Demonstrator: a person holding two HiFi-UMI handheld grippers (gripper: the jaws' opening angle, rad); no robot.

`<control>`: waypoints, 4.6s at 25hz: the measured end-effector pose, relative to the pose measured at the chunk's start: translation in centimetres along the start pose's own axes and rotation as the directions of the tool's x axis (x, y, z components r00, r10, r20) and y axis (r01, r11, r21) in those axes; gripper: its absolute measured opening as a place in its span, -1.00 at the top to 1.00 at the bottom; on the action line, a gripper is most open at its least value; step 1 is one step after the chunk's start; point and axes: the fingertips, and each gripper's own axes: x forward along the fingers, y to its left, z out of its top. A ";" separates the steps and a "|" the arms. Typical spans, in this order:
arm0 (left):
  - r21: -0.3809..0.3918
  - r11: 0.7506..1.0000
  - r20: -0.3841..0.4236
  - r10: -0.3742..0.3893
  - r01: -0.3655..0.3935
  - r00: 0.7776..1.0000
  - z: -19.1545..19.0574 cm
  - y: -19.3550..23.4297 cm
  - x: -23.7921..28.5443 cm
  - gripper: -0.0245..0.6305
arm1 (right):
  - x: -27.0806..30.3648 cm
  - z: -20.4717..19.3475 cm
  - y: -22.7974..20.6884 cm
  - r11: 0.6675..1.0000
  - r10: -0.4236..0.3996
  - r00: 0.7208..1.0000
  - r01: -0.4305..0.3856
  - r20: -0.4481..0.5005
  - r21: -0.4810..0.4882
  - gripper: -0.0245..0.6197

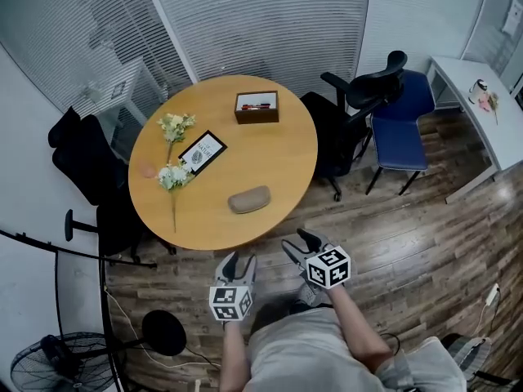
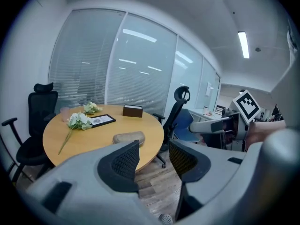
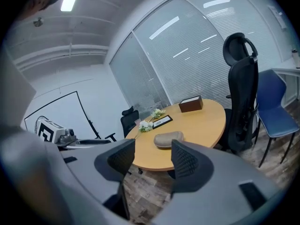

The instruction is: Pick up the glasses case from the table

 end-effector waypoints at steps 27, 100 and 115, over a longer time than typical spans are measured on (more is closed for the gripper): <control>0.074 0.949 -0.164 -0.290 0.305 0.943 5.6 8.7 15.9 0.36 | 10.5 1.5 -6.6 0.904 -0.237 0.970 0.201 0.052 0.377 0.15; 0.063 0.742 -0.466 -0.569 0.667 0.677 0.2 16.2 30.2 0.37 | 27.0 -5.7 -9.4 0.294 -0.476 0.877 0.219 -0.056 0.931 0.07; 0.039 0.765 -0.454 -0.560 0.643 0.694 0.1 17.3 28.9 0.37 | 27.6 -5.9 -8.7 0.332 -0.428 0.902 0.220 -0.061 0.917 0.16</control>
